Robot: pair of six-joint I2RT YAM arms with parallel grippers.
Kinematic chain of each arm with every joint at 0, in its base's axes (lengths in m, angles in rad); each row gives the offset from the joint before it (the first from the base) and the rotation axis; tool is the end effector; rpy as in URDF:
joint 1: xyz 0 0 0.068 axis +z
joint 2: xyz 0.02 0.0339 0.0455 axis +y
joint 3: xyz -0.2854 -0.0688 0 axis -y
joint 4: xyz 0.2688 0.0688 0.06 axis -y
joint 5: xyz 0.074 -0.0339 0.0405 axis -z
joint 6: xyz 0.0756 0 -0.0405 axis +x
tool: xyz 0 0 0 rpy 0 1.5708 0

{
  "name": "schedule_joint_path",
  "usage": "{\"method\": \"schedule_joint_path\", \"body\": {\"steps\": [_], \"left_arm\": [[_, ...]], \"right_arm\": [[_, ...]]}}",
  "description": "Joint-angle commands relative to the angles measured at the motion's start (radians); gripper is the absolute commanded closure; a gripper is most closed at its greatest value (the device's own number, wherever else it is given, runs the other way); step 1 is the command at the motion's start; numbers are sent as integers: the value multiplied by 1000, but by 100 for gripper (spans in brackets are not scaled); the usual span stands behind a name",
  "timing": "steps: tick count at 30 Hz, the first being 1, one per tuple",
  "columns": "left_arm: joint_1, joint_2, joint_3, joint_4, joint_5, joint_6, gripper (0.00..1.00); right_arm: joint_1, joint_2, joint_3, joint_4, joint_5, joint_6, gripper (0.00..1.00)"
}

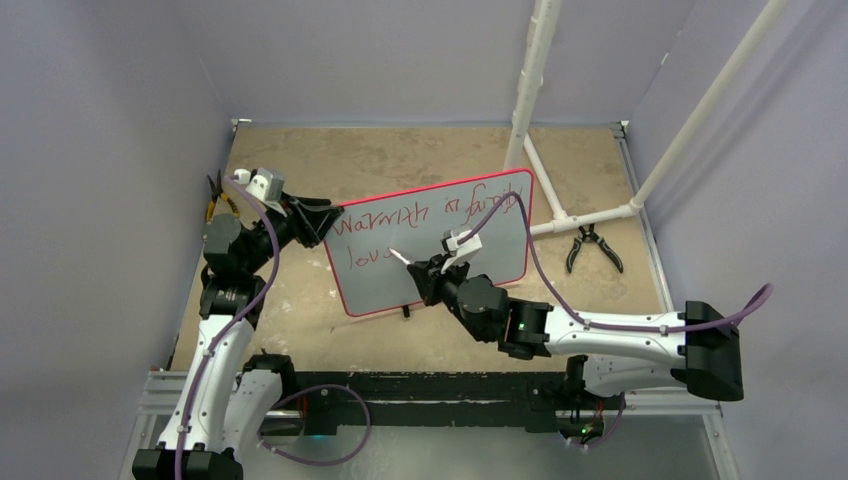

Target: Write a sentence on the whiteboard

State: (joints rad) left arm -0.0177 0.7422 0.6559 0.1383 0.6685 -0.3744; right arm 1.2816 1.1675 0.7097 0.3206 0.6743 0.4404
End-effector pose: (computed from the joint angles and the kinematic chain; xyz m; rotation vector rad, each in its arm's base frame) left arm 0.2149 -0.0507 0.3499 0.2722 1.5638 -0.8136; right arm 0.1329 0.2812 0.2928 -0.2141 1.7161 0.7154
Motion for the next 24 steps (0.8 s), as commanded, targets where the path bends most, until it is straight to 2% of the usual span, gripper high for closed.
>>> {"method": "schedule_joint_path", "body": {"steps": [1, 24], "left_arm": [[0, 0, -1, 6, 12, 0, 64], [-1, 0, -1, 8, 14, 0, 64]], "right_arm": [[-8, 23, 44, 45, -5, -26, 100], [-8, 31, 3, -69, -6, 68, 100]]}}
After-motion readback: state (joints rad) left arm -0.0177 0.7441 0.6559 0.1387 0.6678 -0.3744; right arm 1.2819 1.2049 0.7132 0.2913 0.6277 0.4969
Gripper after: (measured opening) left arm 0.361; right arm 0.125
